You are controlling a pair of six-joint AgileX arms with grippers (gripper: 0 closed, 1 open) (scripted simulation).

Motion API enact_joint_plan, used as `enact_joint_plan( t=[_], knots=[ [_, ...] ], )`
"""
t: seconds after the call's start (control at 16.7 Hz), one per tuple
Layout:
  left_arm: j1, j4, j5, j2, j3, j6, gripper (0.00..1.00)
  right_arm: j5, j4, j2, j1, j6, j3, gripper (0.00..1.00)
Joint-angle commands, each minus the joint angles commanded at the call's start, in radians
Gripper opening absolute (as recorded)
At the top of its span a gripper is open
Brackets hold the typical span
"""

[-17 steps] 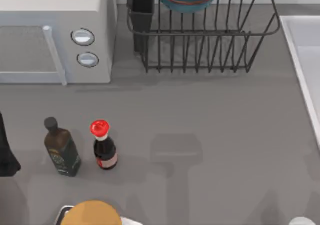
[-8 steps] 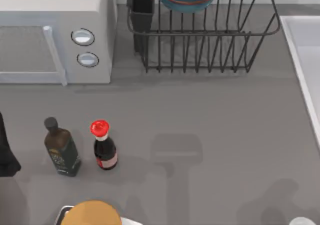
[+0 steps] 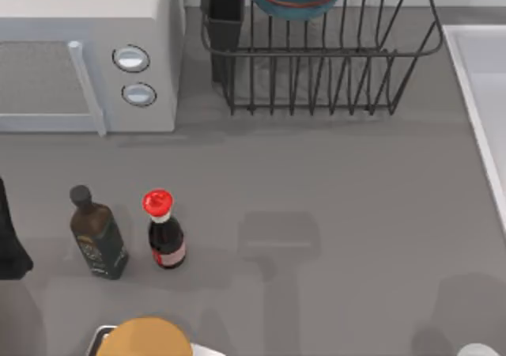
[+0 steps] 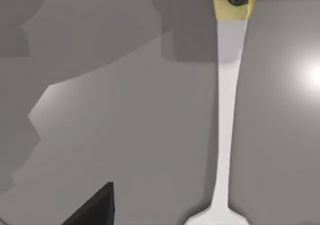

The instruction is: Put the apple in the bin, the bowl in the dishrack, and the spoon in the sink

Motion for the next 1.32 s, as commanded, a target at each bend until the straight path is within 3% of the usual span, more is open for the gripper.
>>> enact_joint_plan(
  t=[0.36,0.84,1.2,1.32],
  knots=[
    [0.000,0.000,0.000,0.000,0.000,0.000,1.00,0.000,0.043,0.017,0.004,0.004,-0.028,1.00],
    [0.000,0.000,0.000,0.000,0.000,0.000,1.00,0.000,0.431,0.198,0.006,0.009,-0.227,1.00],
    [0.000,0.000,0.000,0.000,0.000,0.000,1.00,0.000,0.468,0.219,0.006,0.010,-0.249,1.00],
    [0.000,0.000,0.000,0.000,0.000,0.000,1.00,0.000,0.468,0.219,0.006,0.010,-0.249,0.85]
  ],
)
